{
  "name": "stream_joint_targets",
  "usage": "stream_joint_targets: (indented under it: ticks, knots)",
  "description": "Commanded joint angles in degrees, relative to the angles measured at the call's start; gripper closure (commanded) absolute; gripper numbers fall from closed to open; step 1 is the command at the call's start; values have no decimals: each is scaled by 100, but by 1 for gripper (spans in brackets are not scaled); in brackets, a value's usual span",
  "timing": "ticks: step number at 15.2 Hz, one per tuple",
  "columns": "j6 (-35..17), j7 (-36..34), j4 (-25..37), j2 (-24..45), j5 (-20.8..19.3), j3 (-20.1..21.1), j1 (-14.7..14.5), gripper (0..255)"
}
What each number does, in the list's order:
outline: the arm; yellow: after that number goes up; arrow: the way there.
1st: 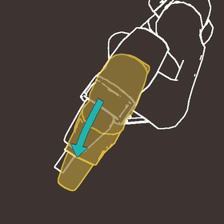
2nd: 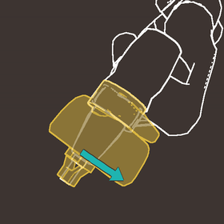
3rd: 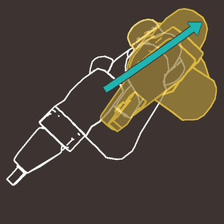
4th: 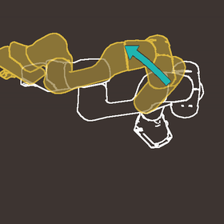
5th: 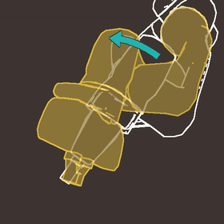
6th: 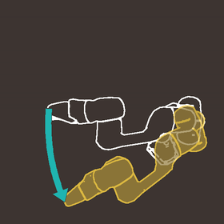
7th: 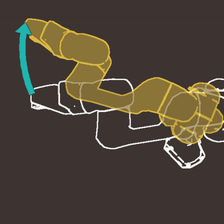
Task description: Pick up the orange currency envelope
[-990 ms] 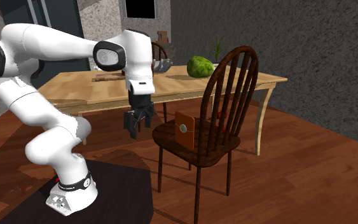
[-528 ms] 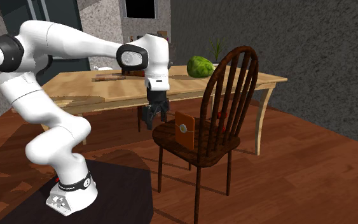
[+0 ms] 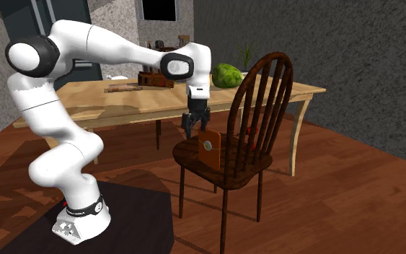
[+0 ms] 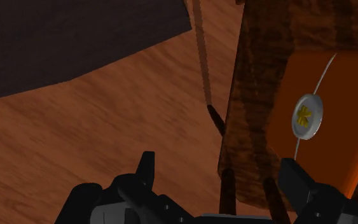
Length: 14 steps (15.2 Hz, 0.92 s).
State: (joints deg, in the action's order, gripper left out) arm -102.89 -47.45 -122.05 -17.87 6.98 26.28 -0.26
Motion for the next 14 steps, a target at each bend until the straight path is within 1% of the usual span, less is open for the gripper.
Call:
stream_joint_targets:
  ticks: [1, 4, 7, 14]
  knots:
    - [-69, -490, 387, 470, -129, 226, 38, 0]
    - [-98, -1230, 1009, 1182, -419, 524, 28, 0]
    - [-53, -1940, 1685, 1920, -795, 728, -73, 0]
    - [-577, -1982, 1238, 2013, -851, 716, -99, 0]
